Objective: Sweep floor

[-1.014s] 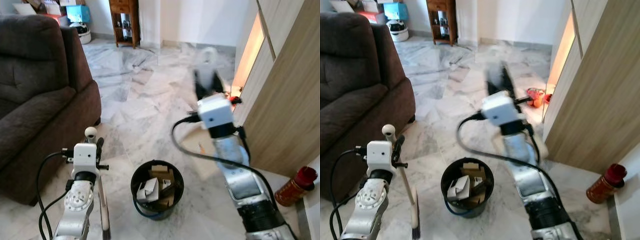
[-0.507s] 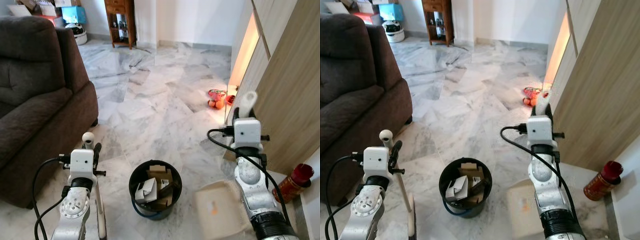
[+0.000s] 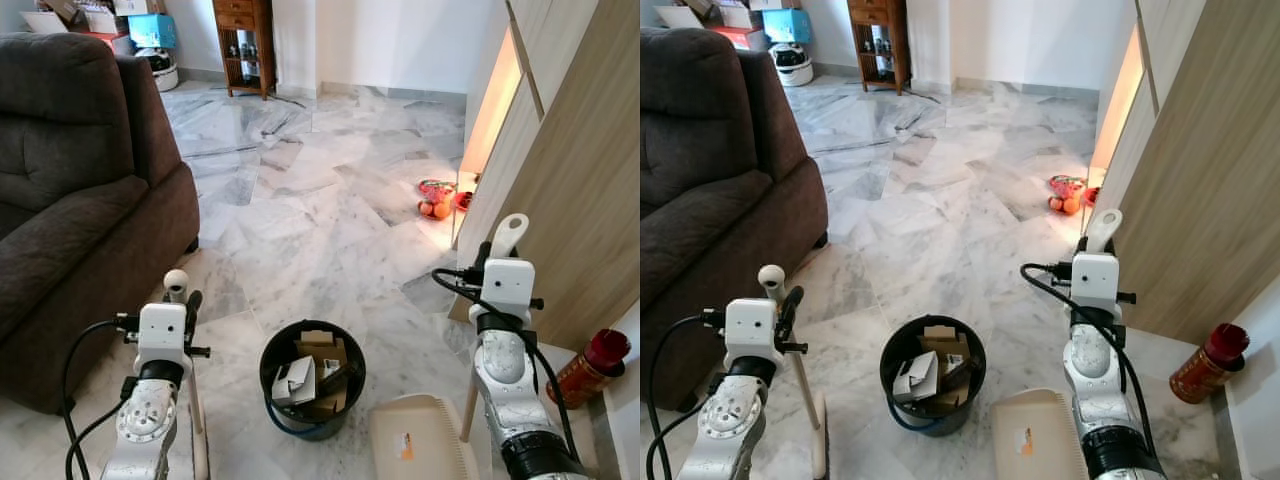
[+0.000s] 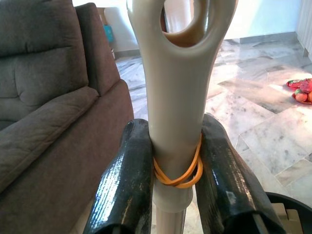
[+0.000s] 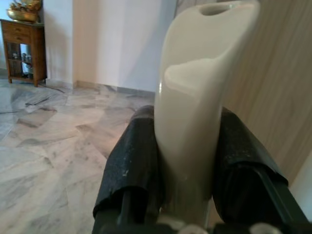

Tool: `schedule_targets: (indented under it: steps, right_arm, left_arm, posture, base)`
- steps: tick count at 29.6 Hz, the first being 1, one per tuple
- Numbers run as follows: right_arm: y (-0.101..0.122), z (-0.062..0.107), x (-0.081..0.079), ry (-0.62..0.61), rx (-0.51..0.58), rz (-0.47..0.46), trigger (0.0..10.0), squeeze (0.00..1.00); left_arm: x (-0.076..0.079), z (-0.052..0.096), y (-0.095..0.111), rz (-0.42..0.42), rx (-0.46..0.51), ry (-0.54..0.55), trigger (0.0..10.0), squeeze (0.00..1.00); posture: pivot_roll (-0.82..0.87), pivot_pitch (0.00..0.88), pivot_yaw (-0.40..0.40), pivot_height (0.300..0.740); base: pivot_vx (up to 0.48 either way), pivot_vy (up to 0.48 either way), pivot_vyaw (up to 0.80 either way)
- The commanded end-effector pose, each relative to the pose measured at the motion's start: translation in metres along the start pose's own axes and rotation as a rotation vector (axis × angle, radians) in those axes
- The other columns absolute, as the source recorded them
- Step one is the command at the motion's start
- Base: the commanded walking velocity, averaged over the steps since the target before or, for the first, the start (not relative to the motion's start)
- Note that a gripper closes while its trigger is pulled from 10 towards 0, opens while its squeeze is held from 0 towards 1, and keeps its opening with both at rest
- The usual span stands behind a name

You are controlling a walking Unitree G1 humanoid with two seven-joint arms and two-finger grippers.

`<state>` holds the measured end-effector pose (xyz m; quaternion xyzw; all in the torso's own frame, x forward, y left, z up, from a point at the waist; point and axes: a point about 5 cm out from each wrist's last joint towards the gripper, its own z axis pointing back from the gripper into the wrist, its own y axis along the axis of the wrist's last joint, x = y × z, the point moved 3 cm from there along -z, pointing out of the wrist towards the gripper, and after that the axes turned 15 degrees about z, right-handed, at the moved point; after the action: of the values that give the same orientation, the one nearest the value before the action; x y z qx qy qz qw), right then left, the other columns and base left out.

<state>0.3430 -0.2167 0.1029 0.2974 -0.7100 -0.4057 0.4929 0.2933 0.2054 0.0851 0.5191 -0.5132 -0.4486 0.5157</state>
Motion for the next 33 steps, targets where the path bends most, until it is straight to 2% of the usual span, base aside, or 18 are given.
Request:
schedule_targets:
  steps: [1, 7, 24, 33]
  right_arm:
    - [0.009, -0.005, 0.002, -0.012, 0.041, -0.029, 10.0, 0.0]
    - [0.007, -0.004, -0.003, 0.013, 0.035, -0.048, 10.0, 0.0]
    - [0.001, -0.003, -0.006, 0.042, 0.022, -0.068, 10.0, 0.0]
    - [0.007, -0.005, -0.012, 0.068, 0.048, -0.069, 10.0, 0.0]
  left_arm:
    - [0.0, -0.002, 0.013, -0.005, 0.059, -0.009, 10.0, 0.0]
    - [0.0, -0.003, 0.014, -0.002, 0.06, -0.008, 10.0, 0.0]
    - [0.004, -0.008, 0.014, 0.013, 0.066, -0.013, 10.0, 0.0]
    - [0.004, -0.01, 0.014, 0.016, 0.069, -0.01, 10.0, 0.0]
  posture:
    - [0.16, 0.0, 0.034, 0.74]
    - [0.15, 0.0, 0.033, 0.74]
    - [0.09, 0.0, 0.023, 0.74]
    - [0.08, 0.0, 0.021, 0.74]
  base:
    - [0.0, 0.0, 0.0]
    - [0.0, 0.0, 0.0]
    - [-0.246, 0.0, 0.0]
    - [-0.256, 0.0, 0.0]
